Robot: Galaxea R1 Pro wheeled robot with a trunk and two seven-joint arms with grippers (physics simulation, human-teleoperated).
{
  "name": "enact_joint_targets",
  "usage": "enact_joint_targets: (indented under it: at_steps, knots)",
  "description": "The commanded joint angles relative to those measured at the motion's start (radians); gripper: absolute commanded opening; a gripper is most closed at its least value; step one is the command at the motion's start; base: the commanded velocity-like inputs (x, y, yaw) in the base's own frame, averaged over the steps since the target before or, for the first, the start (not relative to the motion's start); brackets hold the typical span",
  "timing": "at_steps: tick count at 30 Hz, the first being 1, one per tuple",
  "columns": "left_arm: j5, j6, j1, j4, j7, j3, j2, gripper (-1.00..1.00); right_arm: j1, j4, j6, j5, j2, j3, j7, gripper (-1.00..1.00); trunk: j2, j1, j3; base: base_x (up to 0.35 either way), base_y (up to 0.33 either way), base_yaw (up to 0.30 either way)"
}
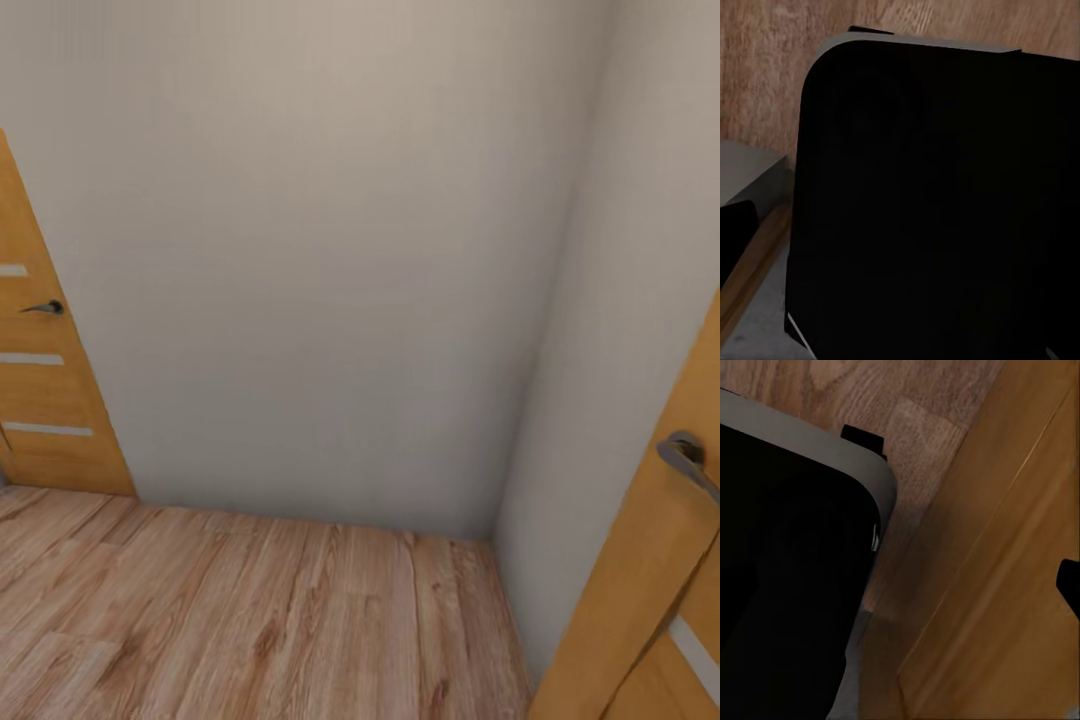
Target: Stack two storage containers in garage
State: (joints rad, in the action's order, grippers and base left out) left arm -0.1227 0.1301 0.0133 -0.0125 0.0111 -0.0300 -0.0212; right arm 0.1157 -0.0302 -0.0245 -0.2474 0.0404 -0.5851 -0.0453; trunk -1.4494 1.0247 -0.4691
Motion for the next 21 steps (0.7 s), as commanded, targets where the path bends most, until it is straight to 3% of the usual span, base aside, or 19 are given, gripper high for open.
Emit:
enact_joint_targets:
  at_steps: [1, 21]
  knots:
    - [-0.008, 0.002, 0.0, -0.001, 0.001, -0.002, 0.0, 1.0, 0.001, -0.002, -0.003, -0.009, 0.0, -0.009, -0.001, 1.0, 0.0, 0.0, -0.001, 0.107, 0.0, 0.276]
    - [-0.01, 0.0, 0.0, -0.001, 0.001, -0.002, 0.0, 1.0, 0.001, -0.002, -0.004, -0.009, -0.001, -0.009, -0.001, 1.0, 0.0, 0.0, -0.001, 0.106, 0.0, 0.277]
